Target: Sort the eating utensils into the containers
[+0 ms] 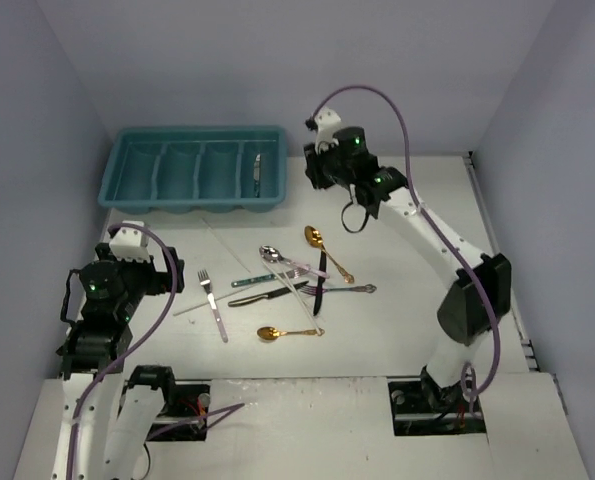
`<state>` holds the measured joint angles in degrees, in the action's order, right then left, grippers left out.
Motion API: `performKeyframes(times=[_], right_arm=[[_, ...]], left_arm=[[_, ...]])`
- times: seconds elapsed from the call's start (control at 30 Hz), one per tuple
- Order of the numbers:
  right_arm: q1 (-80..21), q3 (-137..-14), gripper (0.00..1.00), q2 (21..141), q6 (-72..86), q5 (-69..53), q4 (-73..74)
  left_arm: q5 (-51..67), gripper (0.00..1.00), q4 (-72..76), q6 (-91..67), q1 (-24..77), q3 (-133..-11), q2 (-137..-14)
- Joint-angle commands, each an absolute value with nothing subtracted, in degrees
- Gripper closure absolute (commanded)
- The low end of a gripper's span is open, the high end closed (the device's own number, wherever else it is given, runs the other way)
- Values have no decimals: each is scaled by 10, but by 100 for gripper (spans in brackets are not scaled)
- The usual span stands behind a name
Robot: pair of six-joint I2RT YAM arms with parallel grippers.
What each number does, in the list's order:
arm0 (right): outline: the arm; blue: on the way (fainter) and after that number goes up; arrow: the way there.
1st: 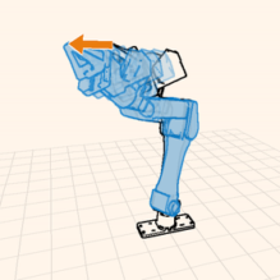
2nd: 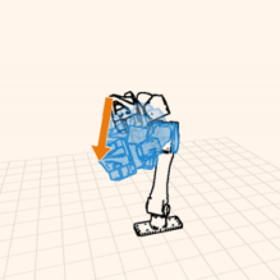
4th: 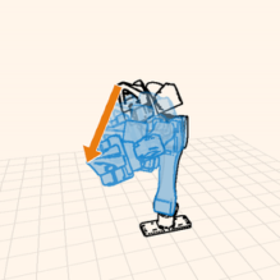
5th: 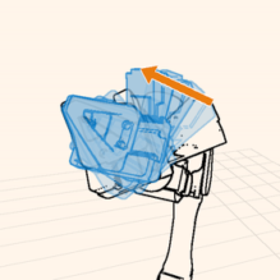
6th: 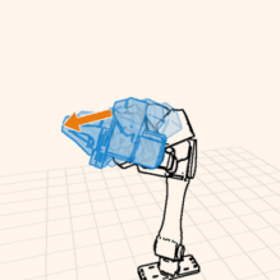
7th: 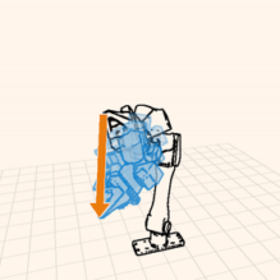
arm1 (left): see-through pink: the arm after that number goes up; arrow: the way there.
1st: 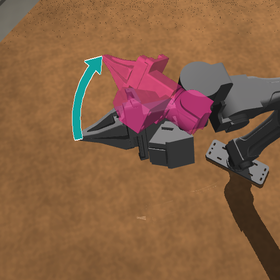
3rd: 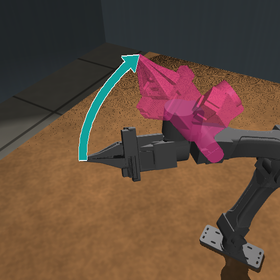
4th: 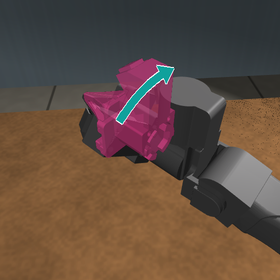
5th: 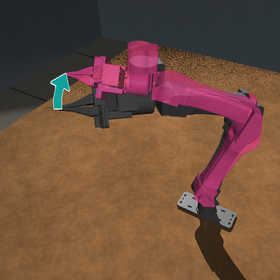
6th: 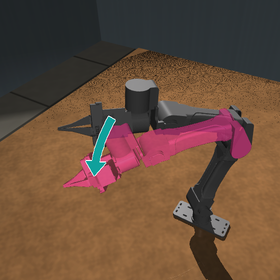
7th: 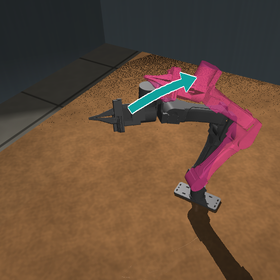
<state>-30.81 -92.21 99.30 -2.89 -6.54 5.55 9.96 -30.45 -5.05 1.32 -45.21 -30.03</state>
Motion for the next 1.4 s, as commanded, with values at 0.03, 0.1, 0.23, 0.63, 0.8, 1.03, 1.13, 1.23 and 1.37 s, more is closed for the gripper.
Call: performKeyframes(times=[0.03,0.1,0.23,0.63,0.8,1.03,1.13,1.23,1.37], right_arm=[[-298,-767,83,989,-109,28,132],[-301,-763,84,997,-108,27,152],[-318,-783,82,1023,-114,5,189],[-404,-821,68,1068,-123,-76,237],[-436,-819,67,1072,-127,-85,254],[-434,-816,65,1091,-138,-75,262],[-434,-815,65,1093,-143,-72,264],[-434,-817,64,1090,-148,-67,266],[-434,-819,62,1086,-160,-57,272]], left_arm=[[96,3,-260,-45,9,-481,-307],[98,3,-261,-46,9,-478,-306],[98,3,-259,-48,9,-472,-301],[98,3,-269,-46,9,-467,-292],[99,3,-267,-46,9,-471,-299],[102,3,-266,-48,9,-469,-299],[104,3,-267,-49,9,-465,-297],[105,3,-267,-48,9,-462,-294],[105,3,-266,-48,9,-460,-294]])
